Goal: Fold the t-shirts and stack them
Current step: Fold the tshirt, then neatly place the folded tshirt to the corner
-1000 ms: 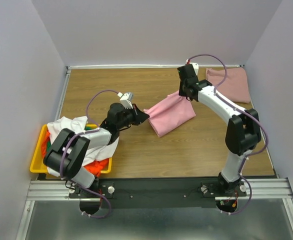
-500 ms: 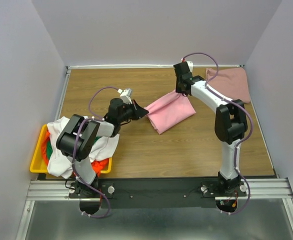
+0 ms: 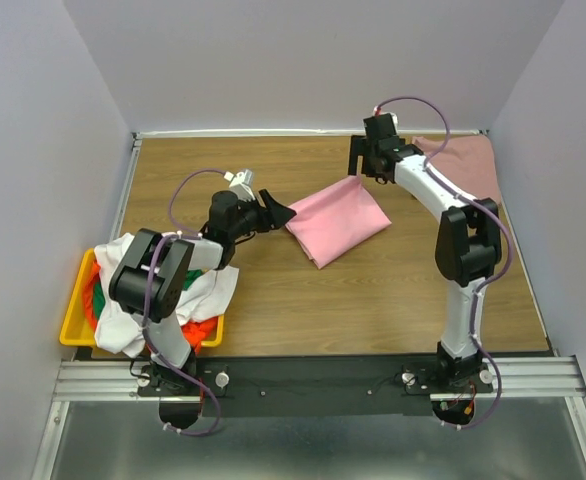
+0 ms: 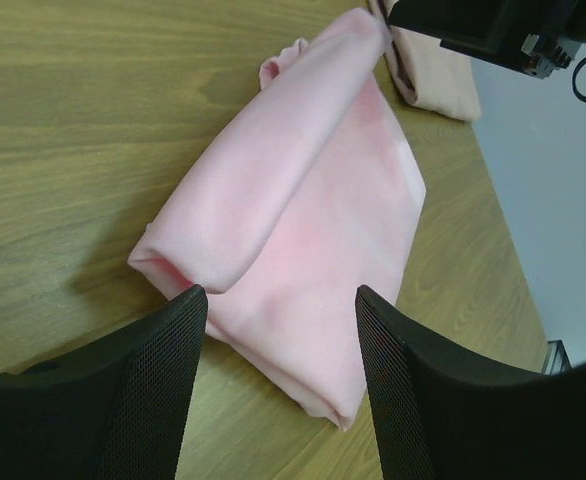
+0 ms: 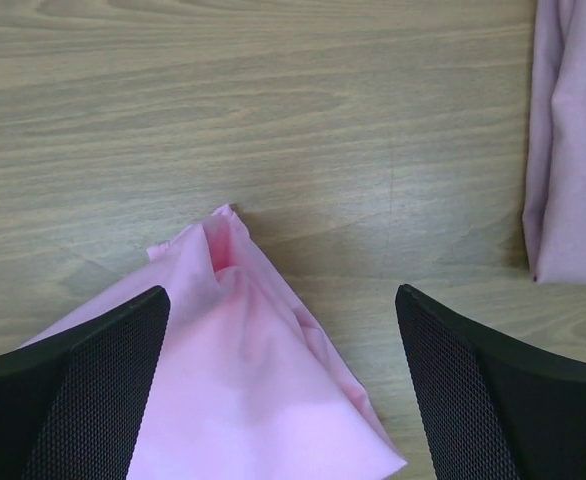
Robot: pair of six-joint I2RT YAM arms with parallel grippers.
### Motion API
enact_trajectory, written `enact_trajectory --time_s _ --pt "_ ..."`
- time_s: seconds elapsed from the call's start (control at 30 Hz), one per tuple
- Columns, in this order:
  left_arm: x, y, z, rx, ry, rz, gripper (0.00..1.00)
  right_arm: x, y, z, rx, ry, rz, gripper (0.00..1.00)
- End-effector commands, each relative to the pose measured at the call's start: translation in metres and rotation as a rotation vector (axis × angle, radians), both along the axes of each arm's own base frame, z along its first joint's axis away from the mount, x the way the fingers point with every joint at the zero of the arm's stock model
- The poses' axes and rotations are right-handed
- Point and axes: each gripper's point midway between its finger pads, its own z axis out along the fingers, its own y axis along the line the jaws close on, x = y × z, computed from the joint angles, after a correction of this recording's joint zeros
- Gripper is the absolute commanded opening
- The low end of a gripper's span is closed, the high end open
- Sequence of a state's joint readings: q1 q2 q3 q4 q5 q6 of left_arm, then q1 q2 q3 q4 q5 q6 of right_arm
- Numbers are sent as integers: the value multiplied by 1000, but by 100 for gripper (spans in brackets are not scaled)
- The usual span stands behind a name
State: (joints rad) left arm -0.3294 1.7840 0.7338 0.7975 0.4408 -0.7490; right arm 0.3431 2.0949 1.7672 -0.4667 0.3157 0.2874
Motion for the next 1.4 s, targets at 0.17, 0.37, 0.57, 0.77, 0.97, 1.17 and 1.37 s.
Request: enact_trajectory --time_s 0.17,0.37,0.57,0.77,0.97,1.17,1.37 --pt "-24 0 -6 74 -11 8 69 -17 -11 21 157 -9 182 100" --pt "-36 -11 -28 108 35 -26 69 -37 -20 18 320 5 363 100" --pt "-34 -25 -42 122 59 -53 69 -47 -23 4 395 35 486 100" --pt "-25 -31 -52 156 76 -52 68 -52 -11 -10 521 69 584 100" --pt "-16 -30 -65 227 91 -35 63 -48 -11 -31 532 109 570 100" --pt "-10 -33 -78 259 107 -58 49 -46 -10 -46 547 136 569 100" --pt "-11 -33 -88 294 128 -73 30 -47 -8 -68 568 181 558 100"
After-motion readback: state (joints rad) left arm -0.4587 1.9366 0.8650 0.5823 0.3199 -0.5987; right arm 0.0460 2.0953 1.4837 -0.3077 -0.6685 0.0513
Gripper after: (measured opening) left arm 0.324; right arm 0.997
